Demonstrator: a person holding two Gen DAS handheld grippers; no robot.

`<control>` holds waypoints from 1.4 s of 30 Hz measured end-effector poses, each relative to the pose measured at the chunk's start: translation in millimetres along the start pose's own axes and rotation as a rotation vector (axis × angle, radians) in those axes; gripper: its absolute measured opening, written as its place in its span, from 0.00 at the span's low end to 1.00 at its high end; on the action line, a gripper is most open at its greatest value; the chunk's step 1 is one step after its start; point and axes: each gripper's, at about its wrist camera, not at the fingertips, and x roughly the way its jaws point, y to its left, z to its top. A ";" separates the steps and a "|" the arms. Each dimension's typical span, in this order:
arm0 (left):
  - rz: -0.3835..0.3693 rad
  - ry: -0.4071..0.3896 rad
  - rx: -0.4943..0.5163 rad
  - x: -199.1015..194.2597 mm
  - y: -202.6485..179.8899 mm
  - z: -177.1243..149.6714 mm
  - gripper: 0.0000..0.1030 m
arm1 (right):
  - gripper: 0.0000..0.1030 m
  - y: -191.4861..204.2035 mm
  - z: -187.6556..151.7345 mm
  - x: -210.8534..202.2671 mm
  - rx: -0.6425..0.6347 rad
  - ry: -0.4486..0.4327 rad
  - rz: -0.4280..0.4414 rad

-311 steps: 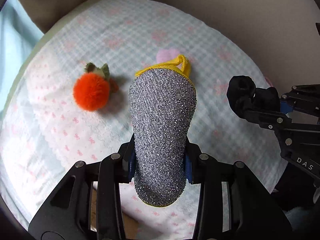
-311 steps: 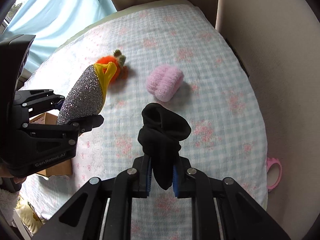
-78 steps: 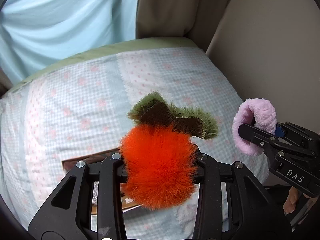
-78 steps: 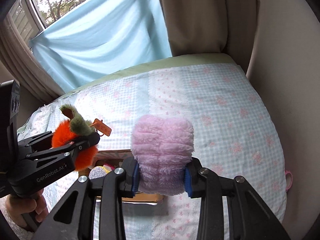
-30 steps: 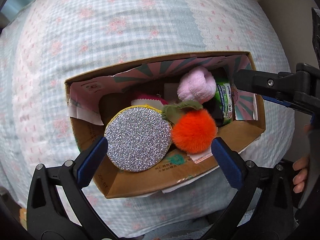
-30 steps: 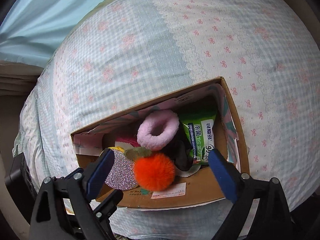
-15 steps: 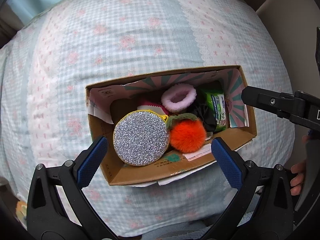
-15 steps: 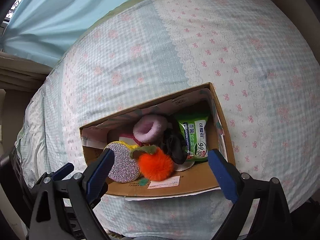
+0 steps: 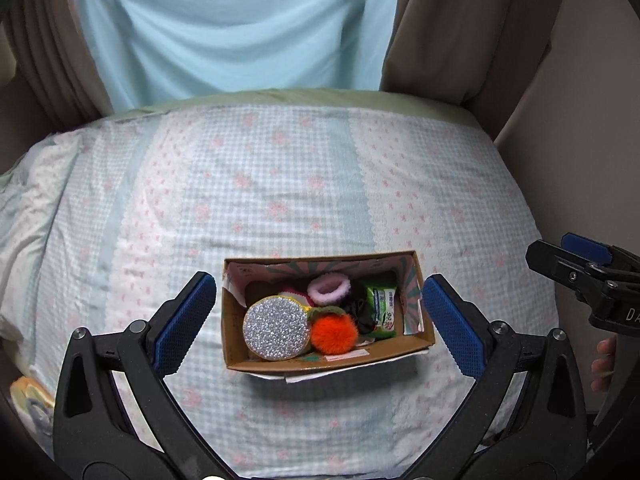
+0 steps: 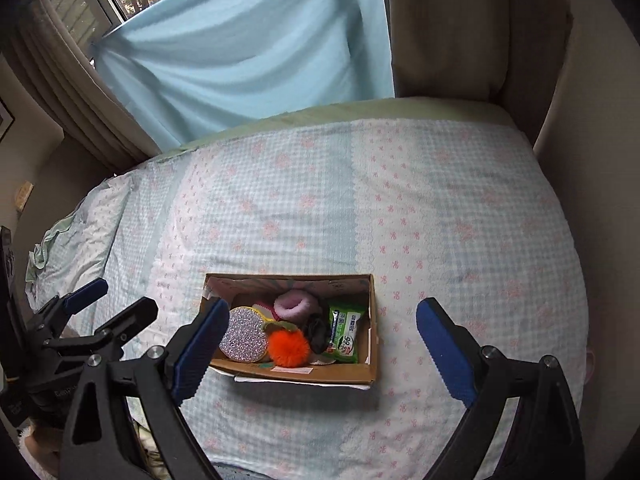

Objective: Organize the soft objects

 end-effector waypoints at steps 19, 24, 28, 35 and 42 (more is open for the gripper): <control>0.070 -0.474 -0.015 -191.8 -87.6 -25.1 1.00 | 0.91 -21.3 -26.0 -187.7 -0.116 -0.431 -0.155; 0.085 -0.477 0.016 -195.9 -102.6 -35.2 1.00 | 0.91 -27.9 -33.4 -192.8 -0.104 -0.441 -0.171; 0.078 -0.478 0.017 -198.6 -105.4 -38.5 1.00 | 0.91 -31.8 -36.2 -196.8 -0.090 -0.454 -0.179; 0.078 -0.488 0.021 -201.9 -108.5 -44.1 1.00 | 0.91 -35.6 -41.7 -201.0 -0.082 -0.464 -0.189; 0.073 -0.482 0.034 -202.7 -110.8 -44.3 1.00 | 0.91 -35.2 -44.9 -201.4 -0.079 -0.465 -0.198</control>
